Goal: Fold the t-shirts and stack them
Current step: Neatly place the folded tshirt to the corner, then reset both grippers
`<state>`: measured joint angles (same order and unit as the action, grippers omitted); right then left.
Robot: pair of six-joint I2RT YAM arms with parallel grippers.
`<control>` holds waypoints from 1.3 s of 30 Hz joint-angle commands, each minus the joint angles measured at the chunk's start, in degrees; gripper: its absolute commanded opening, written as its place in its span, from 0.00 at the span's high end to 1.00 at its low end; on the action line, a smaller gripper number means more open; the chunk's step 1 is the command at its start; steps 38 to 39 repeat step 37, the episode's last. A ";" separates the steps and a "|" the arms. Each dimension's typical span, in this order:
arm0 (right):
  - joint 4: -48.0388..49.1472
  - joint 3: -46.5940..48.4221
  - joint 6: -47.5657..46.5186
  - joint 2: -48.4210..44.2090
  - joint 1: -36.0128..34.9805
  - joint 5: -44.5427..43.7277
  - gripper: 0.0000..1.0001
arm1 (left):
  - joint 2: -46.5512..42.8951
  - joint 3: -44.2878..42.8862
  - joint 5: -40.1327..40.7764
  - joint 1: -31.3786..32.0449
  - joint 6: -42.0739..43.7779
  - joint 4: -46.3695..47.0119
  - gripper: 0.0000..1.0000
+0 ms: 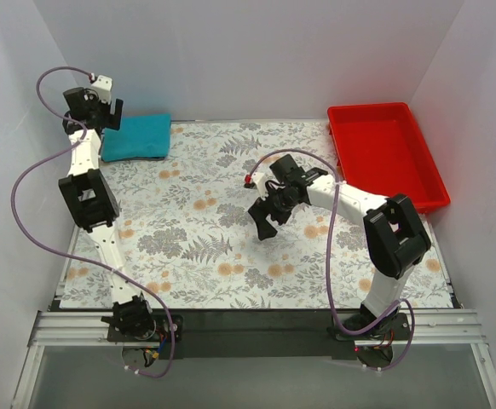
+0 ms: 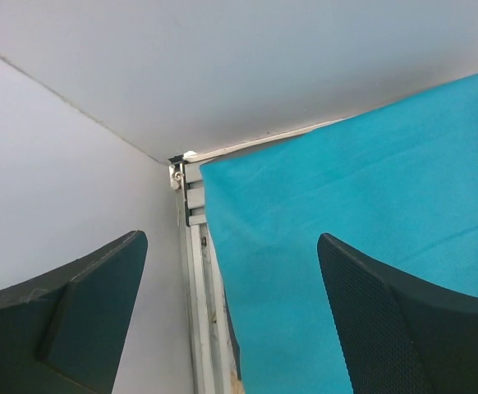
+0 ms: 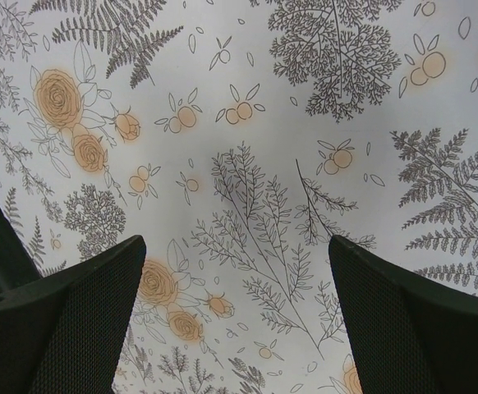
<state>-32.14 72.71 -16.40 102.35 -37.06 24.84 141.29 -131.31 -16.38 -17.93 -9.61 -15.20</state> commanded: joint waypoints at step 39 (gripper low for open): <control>-0.73 -23.31 3.75 -37.66 27.13 4.16 0.02 | -68.69 73.03 -10.34 27.34 -32.67 -16.53 0.09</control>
